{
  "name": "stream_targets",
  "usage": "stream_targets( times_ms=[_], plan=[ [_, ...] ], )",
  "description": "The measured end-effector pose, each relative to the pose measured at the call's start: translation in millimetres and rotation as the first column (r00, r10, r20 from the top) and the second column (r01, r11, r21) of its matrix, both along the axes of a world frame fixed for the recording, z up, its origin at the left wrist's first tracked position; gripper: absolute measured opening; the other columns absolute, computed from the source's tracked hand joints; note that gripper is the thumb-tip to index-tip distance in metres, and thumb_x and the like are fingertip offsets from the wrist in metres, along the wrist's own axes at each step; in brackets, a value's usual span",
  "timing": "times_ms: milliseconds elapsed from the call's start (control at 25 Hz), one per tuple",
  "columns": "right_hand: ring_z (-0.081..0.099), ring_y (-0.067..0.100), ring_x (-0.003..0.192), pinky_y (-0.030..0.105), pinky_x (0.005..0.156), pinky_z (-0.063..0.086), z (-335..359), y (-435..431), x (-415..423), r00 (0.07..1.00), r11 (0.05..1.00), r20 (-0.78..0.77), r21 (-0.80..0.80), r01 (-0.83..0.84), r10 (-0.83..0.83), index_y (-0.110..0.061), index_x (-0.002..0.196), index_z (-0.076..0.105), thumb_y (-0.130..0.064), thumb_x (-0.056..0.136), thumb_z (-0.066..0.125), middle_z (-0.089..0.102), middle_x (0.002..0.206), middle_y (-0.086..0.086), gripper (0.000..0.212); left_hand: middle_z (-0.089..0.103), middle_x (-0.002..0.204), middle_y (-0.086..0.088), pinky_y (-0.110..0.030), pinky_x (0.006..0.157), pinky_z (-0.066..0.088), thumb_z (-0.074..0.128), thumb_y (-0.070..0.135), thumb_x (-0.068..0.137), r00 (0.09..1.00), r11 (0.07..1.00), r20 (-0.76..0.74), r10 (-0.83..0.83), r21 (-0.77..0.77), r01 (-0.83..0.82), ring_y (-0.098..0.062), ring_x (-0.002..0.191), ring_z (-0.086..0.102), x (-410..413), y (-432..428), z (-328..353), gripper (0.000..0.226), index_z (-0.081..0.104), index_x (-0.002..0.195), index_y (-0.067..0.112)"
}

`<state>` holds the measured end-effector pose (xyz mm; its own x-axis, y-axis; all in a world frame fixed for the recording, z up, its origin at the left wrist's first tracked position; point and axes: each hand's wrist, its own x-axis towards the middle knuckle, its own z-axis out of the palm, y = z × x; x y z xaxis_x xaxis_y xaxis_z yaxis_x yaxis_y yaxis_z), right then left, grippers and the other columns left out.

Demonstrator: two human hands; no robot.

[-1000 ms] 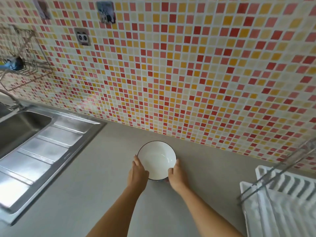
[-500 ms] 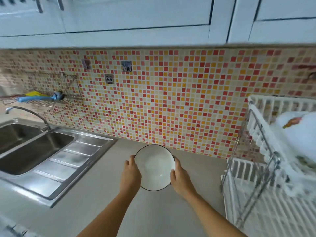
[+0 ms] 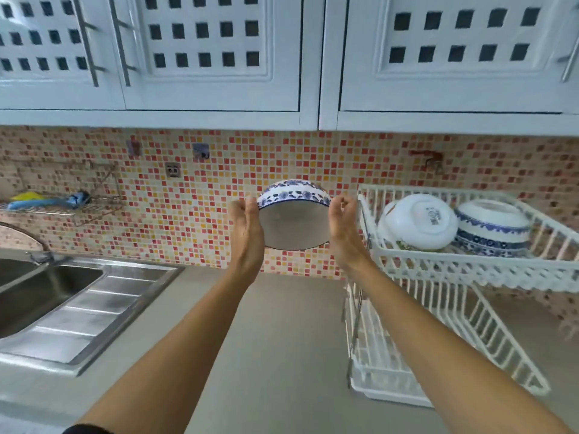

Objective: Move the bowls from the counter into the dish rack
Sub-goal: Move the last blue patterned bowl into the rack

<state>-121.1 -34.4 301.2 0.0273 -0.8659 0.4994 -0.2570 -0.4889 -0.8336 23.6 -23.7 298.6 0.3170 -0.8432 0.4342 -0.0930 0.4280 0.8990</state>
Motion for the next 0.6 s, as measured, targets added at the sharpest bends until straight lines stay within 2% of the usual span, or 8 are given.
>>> stream_targets(
  times_ms=[80,120,200,240,360,480,600],
  plan=[
    [0.047,0.0,0.085,0.032,0.085,0.035,27.1,9.7,-21.2,0.998,0.998,0.05,-0.028,-0.048,0.049,-0.02,0.116,0.029,-0.046,0.099,0.029,0.044,0.096,-0.017,0.031,0.047,0.104,0.005,-0.056,0.094,0.051,0.029,0.057,0.085,0.996,0.996,-0.037,-0.078,-0.055,0.076,-0.021,0.107,0.052,-16.0,3.6,20.6,0.032,0.035,0.101,0.03],
    [0.05,0.003,0.097,0.033,0.09,0.036,38.4,13.9,-33.2,0.995,0.997,0.067,-0.034,-0.067,0.07,-0.024,0.125,0.03,-0.05,0.096,0.035,0.048,0.11,-0.015,0.039,0.048,0.108,0.005,-0.057,0.095,0.049,0.03,0.059,0.083,0.992,0.991,-0.046,-0.114,-0.069,0.111,-0.021,0.109,0.052,-24.4,3.0,27.4,0.035,0.036,0.105,0.032],
    [0.044,0.011,0.124,0.037,0.106,0.033,53.5,17.0,-61.2,0.99,0.994,0.087,-0.017,-0.107,0.108,-0.041,0.139,0.028,-0.058,0.085,0.045,0.04,0.14,-0.011,0.06,0.05,0.126,-0.001,-0.058,0.101,0.045,0.033,0.065,0.081,0.983,0.979,-0.035,-0.18,-0.097,0.176,-0.024,0.119,0.051,-42.3,-1.2,35.8,0.048,0.037,0.12,0.037],
    [0.041,0.014,0.131,0.04,0.111,0.031,58.1,17.7,-79.3,0.986,0.991,0.098,0.002,-0.134,0.133,-0.046,0.141,0.026,-0.059,0.08,0.049,0.037,0.145,-0.011,0.066,0.049,0.132,-0.004,-0.057,0.103,0.044,0.034,0.066,0.08,0.976,0.97,-0.017,-0.217,-0.116,0.214,-0.025,0.122,0.051,-54.2,-3.8,39.9,0.054,0.037,0.126,0.037],
    [0.051,0.015,0.125,0.043,0.112,0.036,67.0,19.0,-138.3,0.976,0.98,0.097,0.034,-0.197,0.193,-0.048,0.138,0.033,-0.063,0.071,0.061,0.051,0.138,-0.009,0.074,0.053,0.133,-0.004,-0.055,0.105,0.042,0.036,0.064,0.081,0.945,0.932,0.044,-0.323,-0.156,0.326,-0.025,0.123,0.052,-98.1,-13.5,51.3,0.062,0.043,0.133,0.03],
    [0.061,0.007,0.111,0.032,0.1,0.049,72.7,18.2,-197.7,0.985,0.987,0.072,0.014,-0.159,0.157,-0.052,0.126,0.042,-0.075,0.046,0.074,0.059,0.127,-0.012,0.089,0.051,0.135,-0.005,-0.053,0.106,0.043,0.038,0.065,0.079,0.91,0.892,0.096,-0.404,-0.181,0.415,-0.024,0.124,0.051,-154.1,-25.2,58.0,0.066,0.045,0.133,0.029],
    [0.061,0.012,0.107,0.025,0.09,0.054,73.1,16.0,-258.4,0.99,0.99,0.055,0.05,-0.132,0.129,-0.059,0.113,0.045,-0.074,0.038,0.076,0.059,0.122,-0.012,0.083,0.048,0.139,-0.003,-0.052,0.107,0.041,0.037,0.066,0.079,0.876,0.863,0.143,-0.46,-0.158,0.479,-0.022,0.127,0.049,-211.0,-42.0,58.1,0.065,0.043,0.133,0.03]
  ],
)
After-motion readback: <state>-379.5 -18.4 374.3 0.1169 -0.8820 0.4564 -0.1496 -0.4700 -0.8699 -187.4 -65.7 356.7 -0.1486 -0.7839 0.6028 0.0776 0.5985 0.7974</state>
